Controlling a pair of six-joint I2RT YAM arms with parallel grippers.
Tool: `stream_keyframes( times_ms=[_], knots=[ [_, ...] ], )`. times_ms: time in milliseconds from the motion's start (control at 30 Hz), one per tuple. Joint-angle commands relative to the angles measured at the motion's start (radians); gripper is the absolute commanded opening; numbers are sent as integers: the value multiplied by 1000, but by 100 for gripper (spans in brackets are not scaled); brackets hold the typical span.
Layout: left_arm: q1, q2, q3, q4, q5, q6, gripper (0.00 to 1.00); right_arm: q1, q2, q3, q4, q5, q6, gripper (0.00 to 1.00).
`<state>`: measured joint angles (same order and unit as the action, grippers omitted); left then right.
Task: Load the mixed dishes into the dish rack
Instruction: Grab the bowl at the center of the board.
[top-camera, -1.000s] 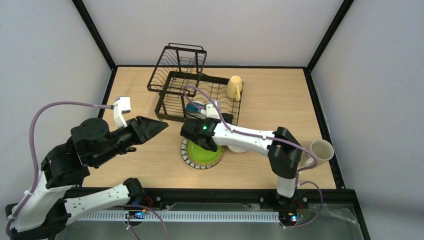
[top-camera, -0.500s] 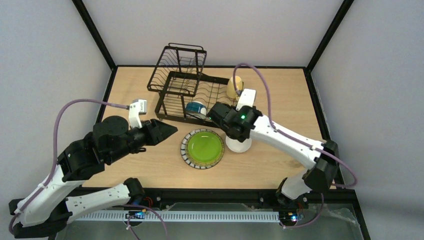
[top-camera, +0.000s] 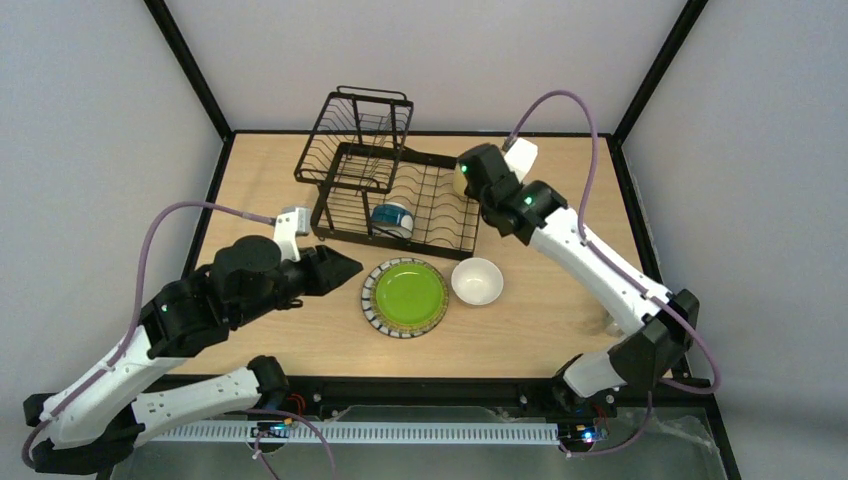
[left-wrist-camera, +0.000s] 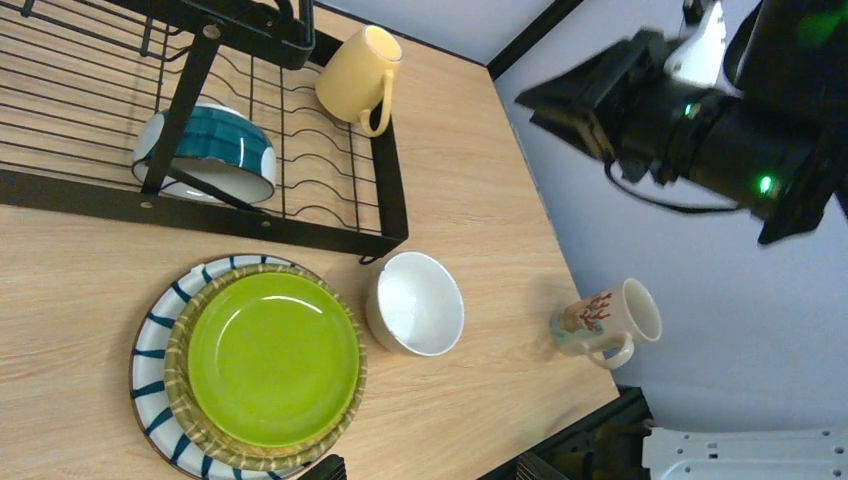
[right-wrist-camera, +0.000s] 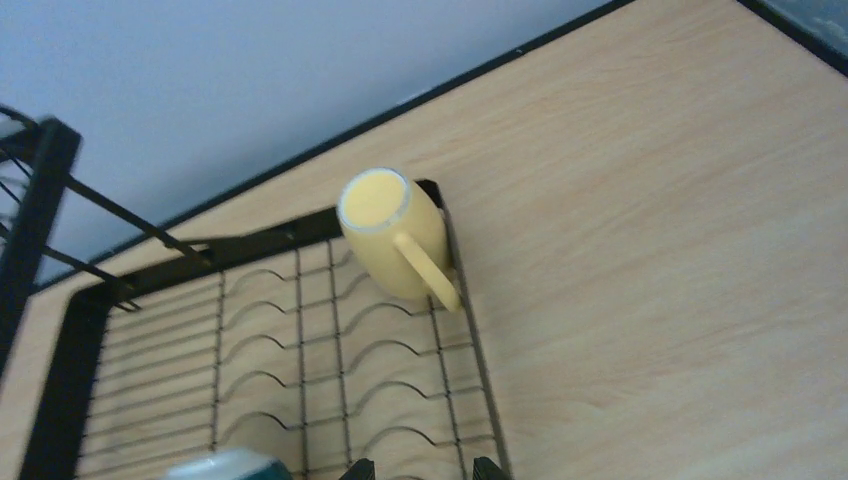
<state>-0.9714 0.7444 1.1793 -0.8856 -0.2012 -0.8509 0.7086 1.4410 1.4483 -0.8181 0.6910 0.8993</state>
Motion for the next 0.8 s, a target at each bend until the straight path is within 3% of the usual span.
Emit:
stream_keyframes(
  times_ms=[0,300,467,633,767],
  knots=[
    [-3,4,-28,19,-16,26,99,-126,57,74,105,-231,-53,56],
    [-3,52,-47,9,-38,70,99,-373,130,174,135,-498,-82,56],
    [-1,74,-50,-10,-52,105,99,-392,196,176,25,-511,-145,57],
    [-1,92,-63,-23,-44,140,99,-413,199,45,5,-656,-205,58],
    [-3,106,-77,-20,-24,158,99,-413,164,-52,-34,-680,-242,59]
  ],
)
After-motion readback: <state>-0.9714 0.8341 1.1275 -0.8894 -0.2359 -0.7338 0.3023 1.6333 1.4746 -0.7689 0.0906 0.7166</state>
